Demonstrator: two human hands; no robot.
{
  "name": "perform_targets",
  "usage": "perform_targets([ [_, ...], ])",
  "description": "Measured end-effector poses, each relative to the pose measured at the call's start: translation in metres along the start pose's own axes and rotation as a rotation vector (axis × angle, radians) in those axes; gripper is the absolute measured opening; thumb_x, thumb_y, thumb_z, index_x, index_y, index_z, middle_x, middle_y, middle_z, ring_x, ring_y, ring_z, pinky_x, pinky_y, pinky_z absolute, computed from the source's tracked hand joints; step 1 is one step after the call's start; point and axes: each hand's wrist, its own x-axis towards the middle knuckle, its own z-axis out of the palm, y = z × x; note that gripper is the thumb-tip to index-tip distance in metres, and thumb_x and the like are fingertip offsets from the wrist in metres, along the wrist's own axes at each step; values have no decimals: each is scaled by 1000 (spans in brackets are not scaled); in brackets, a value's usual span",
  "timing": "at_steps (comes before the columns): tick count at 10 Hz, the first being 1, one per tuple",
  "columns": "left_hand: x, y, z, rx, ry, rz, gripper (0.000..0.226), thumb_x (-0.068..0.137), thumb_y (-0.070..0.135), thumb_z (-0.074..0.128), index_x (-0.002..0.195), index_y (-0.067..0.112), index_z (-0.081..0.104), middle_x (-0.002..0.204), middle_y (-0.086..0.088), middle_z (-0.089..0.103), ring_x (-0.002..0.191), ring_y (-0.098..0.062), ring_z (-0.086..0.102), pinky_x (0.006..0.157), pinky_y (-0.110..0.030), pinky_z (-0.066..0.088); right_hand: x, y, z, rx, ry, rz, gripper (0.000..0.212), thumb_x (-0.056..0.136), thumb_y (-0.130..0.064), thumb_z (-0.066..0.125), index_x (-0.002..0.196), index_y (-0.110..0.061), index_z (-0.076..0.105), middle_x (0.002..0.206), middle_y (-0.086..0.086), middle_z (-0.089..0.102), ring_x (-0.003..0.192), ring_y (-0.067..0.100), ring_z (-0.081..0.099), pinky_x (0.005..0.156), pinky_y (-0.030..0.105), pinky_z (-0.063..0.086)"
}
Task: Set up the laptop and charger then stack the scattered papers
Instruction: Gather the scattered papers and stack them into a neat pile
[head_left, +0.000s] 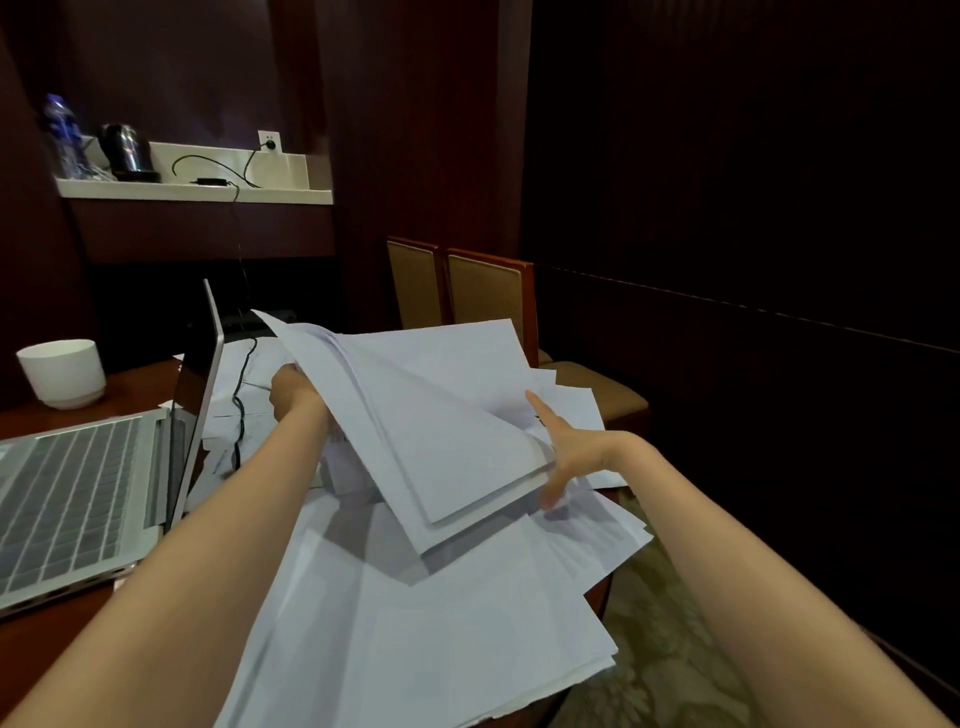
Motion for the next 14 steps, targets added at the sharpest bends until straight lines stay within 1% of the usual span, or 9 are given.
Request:
perform_targets([
  [1,-78,29,-15,129,-16,91,38,98,9,33,133,-1,44,137,-19,47,124,-34,46,103,-42,38,5,-4,10,63,95,-87,121,72,-19,80,147,-34,-14,158,-3,-4,145,21,6,116,39,19],
  [2,-87,29,-15,100,-52,151,35,89,5,52,124,8,52,128,-11,55,103,-28,56,86,-36,47,15,-6,13,296,383,-151,78,85,-16,67,148,-28,21,147,4,34,137,22,32,102,25,33],
  [3,-85,31,-19,60,-144,267,25,87,6,57,111,13,59,116,-7,63,97,-22,58,81,-29,45,19,-8,3,508,631,-54,38,94,-30,55,125,-8,57,124,12,59,118,29,53,89,30,42],
  [5,-90,46,-32,-50,-329,422,31,88,2,59,119,6,56,115,-1,60,105,-15,55,92,-28,44,20,5,-18,719,799,41,45,81,-24,72,118,-5,54,122,11,60,111,27,58,92,37,48],
  [6,-92,52,-33,-89,-391,436,32,88,3,59,120,6,56,112,1,58,103,-15,55,92,-30,44,17,9,-27,853,809,44,76,75,-21,78,134,-5,32,127,7,47,114,19,48,93,30,42],
  [7,-91,56,-33,-107,-446,427,31,88,3,58,119,7,57,111,2,61,100,-16,57,90,-32,45,15,14,-36,931,677,-11,92,63,-31,86,138,-13,36,128,1,53,119,23,51,99,38,43],
  [8,-90,56,-35,-160,-531,455,22,89,1,56,109,10,59,100,5,64,91,-11,62,83,-29,51,10,6,-38,918,686,-4,44,77,-18,75,115,-8,58,116,10,63,103,28,59,89,39,48],
  [11,-90,52,-37,-71,-460,494,44,87,16,63,125,-2,49,129,-13,55,120,-27,51,94,-34,42,15,-8,-36,1047,843,-34,35,81,-7,70,113,2,60,101,11,61,90,25,57,65,30,48],
  [14,-90,30,-43,62,-420,404,25,89,15,60,112,13,50,107,-2,54,106,-21,49,87,-27,38,25,-1,-20,943,760,-29,27,82,-8,70,107,-12,59,101,5,59,92,22,54,78,32,44],
])
